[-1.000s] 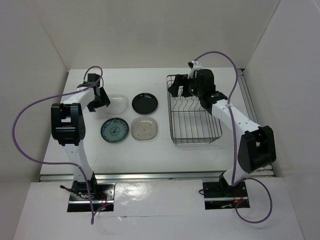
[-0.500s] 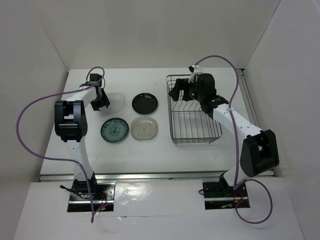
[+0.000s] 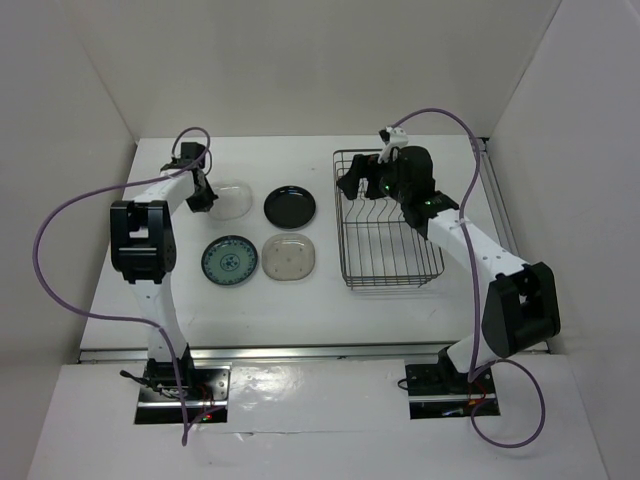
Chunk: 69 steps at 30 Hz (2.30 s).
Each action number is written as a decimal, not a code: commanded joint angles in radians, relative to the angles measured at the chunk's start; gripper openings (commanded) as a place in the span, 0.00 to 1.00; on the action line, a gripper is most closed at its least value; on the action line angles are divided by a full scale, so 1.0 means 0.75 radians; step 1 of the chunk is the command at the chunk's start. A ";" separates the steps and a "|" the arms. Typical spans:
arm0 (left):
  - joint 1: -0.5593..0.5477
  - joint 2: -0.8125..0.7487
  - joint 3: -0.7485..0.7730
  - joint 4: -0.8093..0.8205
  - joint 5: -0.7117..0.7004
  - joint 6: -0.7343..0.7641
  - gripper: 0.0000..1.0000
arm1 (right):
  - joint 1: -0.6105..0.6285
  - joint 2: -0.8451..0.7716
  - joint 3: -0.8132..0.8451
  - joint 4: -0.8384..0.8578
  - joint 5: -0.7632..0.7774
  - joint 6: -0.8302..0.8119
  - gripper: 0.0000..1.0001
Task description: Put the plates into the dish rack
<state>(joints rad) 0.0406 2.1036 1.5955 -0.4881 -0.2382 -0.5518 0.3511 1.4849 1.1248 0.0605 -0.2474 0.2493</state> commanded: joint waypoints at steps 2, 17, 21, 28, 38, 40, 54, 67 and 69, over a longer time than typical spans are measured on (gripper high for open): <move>0.001 -0.121 -0.006 -0.078 -0.049 0.067 0.00 | 0.008 0.037 0.024 0.097 -0.052 0.023 1.00; -0.085 -0.899 -0.276 0.277 0.516 0.372 0.00 | 0.012 0.229 0.194 0.521 -0.629 0.224 1.00; -0.136 -0.925 -0.276 0.277 0.640 0.372 0.00 | 0.041 0.215 0.208 0.621 -0.629 0.253 1.00; -0.228 -0.937 -0.276 0.277 0.759 0.388 0.00 | 0.082 0.327 0.286 0.646 -0.568 0.300 1.00; -0.271 -0.925 -0.289 0.289 0.849 0.361 0.00 | 0.127 0.452 0.337 0.603 -0.521 0.299 0.45; -0.271 -0.913 -0.289 0.303 0.835 0.347 0.00 | 0.127 0.452 0.337 0.603 -0.521 0.300 0.18; -0.271 -0.788 -0.168 0.134 0.437 0.225 1.00 | 0.166 0.289 0.396 0.133 0.243 0.108 0.00; -0.257 -0.725 0.022 -0.128 0.215 0.114 1.00 | 0.141 0.149 0.406 -0.363 1.352 0.058 0.00; -0.257 -0.725 0.022 -0.141 0.215 0.114 1.00 | 0.170 0.174 0.419 -0.424 1.473 0.076 0.00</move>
<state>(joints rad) -0.1581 1.5547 1.5719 -0.5694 -0.0570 -0.4492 0.4564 1.6203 1.3903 -0.1516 0.6338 0.2989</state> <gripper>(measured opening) 1.000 0.171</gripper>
